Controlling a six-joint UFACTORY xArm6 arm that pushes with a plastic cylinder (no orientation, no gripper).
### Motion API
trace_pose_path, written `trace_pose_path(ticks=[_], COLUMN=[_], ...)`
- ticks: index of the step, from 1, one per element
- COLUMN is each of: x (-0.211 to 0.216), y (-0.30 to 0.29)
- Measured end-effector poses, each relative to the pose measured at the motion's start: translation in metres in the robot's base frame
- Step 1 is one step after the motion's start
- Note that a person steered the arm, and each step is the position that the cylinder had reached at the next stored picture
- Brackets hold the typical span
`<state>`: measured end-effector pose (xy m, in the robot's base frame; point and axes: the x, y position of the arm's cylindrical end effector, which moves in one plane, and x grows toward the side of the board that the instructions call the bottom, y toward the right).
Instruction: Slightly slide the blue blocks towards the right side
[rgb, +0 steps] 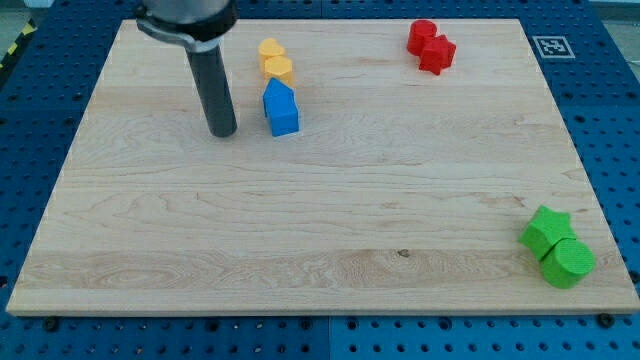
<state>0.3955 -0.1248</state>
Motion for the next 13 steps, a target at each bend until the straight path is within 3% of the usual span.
trace_pose_path(ticks=[13], x=[-0.037], y=[0.024])
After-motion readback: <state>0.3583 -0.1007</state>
